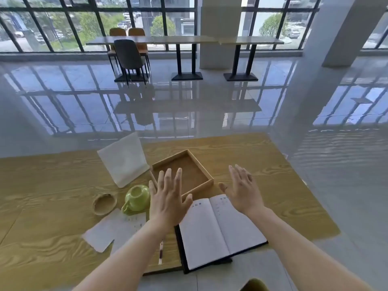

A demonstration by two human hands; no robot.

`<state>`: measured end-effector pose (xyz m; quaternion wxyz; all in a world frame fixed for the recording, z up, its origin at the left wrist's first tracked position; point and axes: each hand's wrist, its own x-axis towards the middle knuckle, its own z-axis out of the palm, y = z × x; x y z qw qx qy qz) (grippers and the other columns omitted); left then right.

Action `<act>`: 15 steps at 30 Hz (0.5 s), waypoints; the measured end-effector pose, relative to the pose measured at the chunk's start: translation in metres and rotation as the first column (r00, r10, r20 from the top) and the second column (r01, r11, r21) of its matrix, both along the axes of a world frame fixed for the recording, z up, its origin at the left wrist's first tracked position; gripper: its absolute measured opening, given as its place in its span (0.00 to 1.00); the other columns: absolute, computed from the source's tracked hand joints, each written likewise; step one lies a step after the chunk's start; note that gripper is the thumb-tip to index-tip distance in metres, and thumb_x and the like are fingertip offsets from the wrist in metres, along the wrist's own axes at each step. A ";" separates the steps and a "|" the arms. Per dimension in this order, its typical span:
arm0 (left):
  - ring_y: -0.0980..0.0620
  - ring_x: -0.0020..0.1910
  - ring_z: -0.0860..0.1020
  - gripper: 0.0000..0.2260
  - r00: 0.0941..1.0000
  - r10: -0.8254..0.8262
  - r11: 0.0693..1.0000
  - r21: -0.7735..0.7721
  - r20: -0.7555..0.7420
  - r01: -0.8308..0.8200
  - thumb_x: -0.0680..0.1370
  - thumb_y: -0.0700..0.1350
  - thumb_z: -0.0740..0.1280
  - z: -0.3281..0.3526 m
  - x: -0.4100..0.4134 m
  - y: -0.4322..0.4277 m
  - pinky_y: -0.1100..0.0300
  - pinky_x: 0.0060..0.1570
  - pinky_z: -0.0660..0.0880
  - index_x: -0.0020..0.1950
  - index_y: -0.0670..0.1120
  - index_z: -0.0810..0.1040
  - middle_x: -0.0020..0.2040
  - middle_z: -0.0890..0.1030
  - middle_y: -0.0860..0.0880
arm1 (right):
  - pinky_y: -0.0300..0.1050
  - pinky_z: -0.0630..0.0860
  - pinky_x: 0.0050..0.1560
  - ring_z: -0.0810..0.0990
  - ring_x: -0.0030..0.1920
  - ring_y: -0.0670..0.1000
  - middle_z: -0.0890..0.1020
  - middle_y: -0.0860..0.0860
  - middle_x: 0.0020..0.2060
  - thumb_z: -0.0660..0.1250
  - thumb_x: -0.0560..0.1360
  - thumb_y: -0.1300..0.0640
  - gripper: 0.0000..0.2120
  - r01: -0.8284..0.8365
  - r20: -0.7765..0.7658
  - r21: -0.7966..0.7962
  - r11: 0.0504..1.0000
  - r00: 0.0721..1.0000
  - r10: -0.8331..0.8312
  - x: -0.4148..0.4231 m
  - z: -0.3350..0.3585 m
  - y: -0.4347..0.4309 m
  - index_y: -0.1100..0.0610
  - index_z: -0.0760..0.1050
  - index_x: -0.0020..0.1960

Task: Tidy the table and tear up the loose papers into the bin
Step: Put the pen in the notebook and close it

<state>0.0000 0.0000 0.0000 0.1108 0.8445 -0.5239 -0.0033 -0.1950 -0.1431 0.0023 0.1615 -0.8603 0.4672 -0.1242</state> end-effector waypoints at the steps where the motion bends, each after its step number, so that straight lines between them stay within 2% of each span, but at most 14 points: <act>1: 0.42 0.79 0.47 0.37 1.000 0.012 0.999 0.046 -0.028 -0.011 0.76 0.64 0.53 -0.005 -0.007 0.005 0.35 0.75 0.49 0.79 0.53 0.43 0.80 0.52 0.44 | 0.52 0.51 0.79 0.50 0.80 0.56 0.55 0.55 0.80 0.57 0.79 0.36 0.37 0.006 -0.030 0.048 0.999 1.000 -0.005 -0.007 -0.008 0.001 0.54 0.53 0.80; 5: 0.43 0.79 0.48 0.35 0.997 0.037 0.997 0.063 -0.074 -0.033 0.76 0.63 0.52 -0.040 -0.026 0.020 0.37 0.76 0.49 0.79 0.53 0.45 0.80 0.53 0.45 | 0.53 0.54 0.77 0.50 0.79 0.55 0.56 0.53 0.80 0.62 0.79 0.39 0.37 0.047 -0.033 0.251 0.967 0.999 -0.040 -0.029 -0.044 0.005 0.55 0.53 0.80; 8: 0.43 0.79 0.48 0.35 0.989 0.069 0.992 0.110 -0.132 -0.055 0.76 0.63 0.53 -0.059 -0.038 0.027 0.39 0.76 0.50 0.80 0.52 0.46 0.80 0.53 0.45 | 0.53 0.58 0.75 0.54 0.77 0.58 0.59 0.53 0.79 0.64 0.78 0.41 0.37 0.076 -0.048 0.310 0.948 0.997 -0.064 -0.037 -0.067 0.010 0.55 0.55 0.80; 11: 0.43 0.77 0.54 0.34 0.955 0.132 0.980 0.177 -0.266 -0.086 0.77 0.61 0.56 -0.080 -0.051 0.037 0.44 0.75 0.58 0.79 0.51 0.48 0.78 0.57 0.43 | 0.53 0.62 0.72 0.57 0.75 0.59 0.60 0.52 0.77 0.65 0.77 0.41 0.37 0.092 -0.119 0.370 0.924 0.992 -0.051 -0.044 -0.091 0.018 0.54 0.56 0.79; 15: 0.43 0.66 0.68 0.29 0.759 0.282 0.957 0.231 -0.587 -0.176 0.77 0.53 0.61 -0.094 -0.064 0.042 0.46 0.63 0.71 0.76 0.50 0.57 0.67 0.68 0.43 | 0.54 0.56 0.76 0.51 0.78 0.59 0.55 0.54 0.79 0.63 0.77 0.39 0.37 0.169 -0.243 0.424 0.890 0.968 -0.068 -0.052 -0.119 0.026 0.53 0.54 0.79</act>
